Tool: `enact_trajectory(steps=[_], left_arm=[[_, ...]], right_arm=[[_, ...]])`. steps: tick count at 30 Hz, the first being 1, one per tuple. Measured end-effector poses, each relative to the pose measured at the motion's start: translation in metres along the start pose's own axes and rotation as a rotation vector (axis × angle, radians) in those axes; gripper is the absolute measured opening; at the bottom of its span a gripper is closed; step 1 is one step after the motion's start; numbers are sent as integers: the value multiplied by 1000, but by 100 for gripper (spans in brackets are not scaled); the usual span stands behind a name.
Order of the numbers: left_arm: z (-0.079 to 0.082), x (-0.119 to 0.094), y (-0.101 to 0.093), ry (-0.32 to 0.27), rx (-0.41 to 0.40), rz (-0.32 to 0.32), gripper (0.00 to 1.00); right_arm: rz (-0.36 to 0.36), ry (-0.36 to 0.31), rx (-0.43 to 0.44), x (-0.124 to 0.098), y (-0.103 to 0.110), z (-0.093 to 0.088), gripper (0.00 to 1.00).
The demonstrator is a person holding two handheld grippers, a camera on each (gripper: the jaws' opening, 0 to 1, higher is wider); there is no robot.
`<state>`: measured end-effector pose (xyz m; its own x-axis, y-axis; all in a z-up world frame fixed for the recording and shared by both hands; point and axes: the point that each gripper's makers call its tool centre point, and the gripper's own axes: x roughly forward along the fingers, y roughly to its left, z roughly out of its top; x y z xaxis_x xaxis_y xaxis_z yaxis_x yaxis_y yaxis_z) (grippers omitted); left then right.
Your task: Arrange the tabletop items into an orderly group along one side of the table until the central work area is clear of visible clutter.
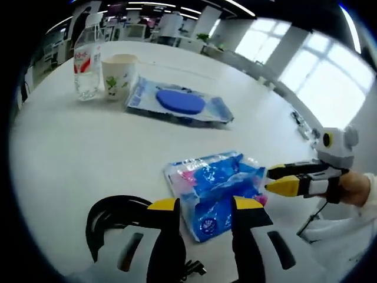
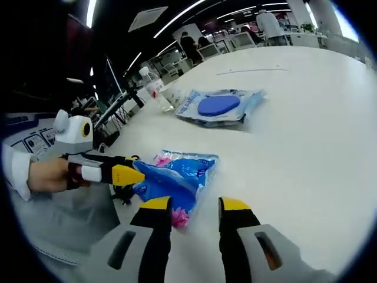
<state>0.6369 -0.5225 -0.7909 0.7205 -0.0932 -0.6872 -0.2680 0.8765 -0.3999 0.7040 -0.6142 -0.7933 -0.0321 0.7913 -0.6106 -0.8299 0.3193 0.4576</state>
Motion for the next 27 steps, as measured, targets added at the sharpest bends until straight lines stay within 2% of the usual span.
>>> enact_trajectory(steps=[3, 7, 10, 13, 16, 22, 27], left_arm=[[-4, 0, 3, 24, 10, 22, 20], [-6, 1, 2, 28, -3, 27, 13], [-8, 3, 5, 33, 13, 38, 6], [-6, 3, 3, 35, 18, 29, 2], [-6, 5, -3, 43, 47, 0, 1], [4, 9, -7, 8, 41, 17, 0], [11, 11, -10, -19, 21, 0, 0]], right_arm=[[-4, 6, -11, 0, -3, -3, 22], [-4, -2, -4, -2, -5, -1, 5], [-21, 5, 1, -5, -10, -4, 0], [-18, -12, 39, -10, -14, -4, 0], [-29, -19, 25, -14, -16, -3, 0], [-36, -44, 49, -20, -23, 4, 0], [-43, -78, 58, -27, -26, 9, 0]])
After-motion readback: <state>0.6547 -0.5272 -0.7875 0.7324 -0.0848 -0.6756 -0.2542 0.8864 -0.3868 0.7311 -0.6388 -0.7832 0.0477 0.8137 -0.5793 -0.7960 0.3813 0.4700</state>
